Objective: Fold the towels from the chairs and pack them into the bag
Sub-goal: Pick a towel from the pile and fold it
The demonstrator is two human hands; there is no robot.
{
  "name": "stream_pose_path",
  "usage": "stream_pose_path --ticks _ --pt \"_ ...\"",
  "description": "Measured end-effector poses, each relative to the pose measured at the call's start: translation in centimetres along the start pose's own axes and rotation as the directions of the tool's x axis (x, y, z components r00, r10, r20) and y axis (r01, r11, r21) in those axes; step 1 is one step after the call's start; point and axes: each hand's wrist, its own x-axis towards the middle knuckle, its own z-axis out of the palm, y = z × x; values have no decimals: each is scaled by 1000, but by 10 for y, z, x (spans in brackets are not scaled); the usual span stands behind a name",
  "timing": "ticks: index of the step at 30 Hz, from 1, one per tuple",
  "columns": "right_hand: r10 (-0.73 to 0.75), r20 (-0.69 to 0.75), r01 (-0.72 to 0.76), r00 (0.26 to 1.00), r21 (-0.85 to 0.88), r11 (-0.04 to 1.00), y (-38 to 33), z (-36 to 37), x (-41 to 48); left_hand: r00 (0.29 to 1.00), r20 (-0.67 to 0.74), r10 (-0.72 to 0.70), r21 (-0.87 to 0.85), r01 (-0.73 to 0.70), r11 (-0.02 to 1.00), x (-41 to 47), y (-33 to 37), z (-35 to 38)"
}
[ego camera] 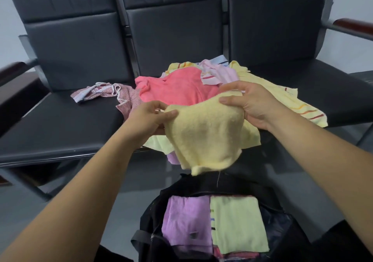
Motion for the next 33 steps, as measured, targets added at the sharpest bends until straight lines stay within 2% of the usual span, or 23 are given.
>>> stream_pose_path --ticks 3,4,6,8,10,12,14,16,19,21,23,25,28,30,33 --pt "-20 -78 6 997 -167 986 5 1 1 992 -125 32 -9 -33 999 3 -4 10" --pt "-31 -85 10 996 -227 974 5 2 1 991 -127 39 -51 -46 998 4 -6 13" --pt "11 -17 -15 1000 -225 974 2 2 0 996 -65 68 -92 -74 993 3 -8 15" --pt "107 130 -84 986 -176 981 -4 4 -3 991 13 134 98 -135 986 -1 -6 14" --pt "119 175 -45 977 -380 924 -8 5 -8 982 44 185 407 -186 894 -2 -4 13" --pt "55 141 50 988 -647 761 -9 7 -11 968 48 248 642 -220 734 -1 -5 16" --pt "-6 139 109 990 -748 654 -7 6 -11 959 33 282 723 -217 656 1 -8 19" --pt "-40 123 120 992 -761 638 -4 5 -12 945 -2 326 741 -218 635 2 -10 19" --pt "-93 73 118 993 -695 709 6 0 -9 924 -35 380 694 -251 675 -2 -12 16" --pt "-105 -2 83 994 -603 793 18 -2 -8 923 -46 383 630 -271 728 -5 -14 14" --pt "-49 -87 8 995 -422 907 31 1 -10 918 -41 394 560 -305 770 -6 -20 11" --pt "46 -122 -63 992 -138 988 40 8 -13 913 -50 405 464 -338 819 -6 -29 8" --pt "166 -119 -141 979 197 970 52 20 -21 946 -71 317 252 -290 923 -11 -45 6" --pt "228 -128 -194 965 238 952 67 25 -29 973 -56 225 182 -211 960 -17 -59 5" --pt "297 -93 -273 950 207 940 94 28 -36 994 13 108 309 -107 945 -21 -87 2"
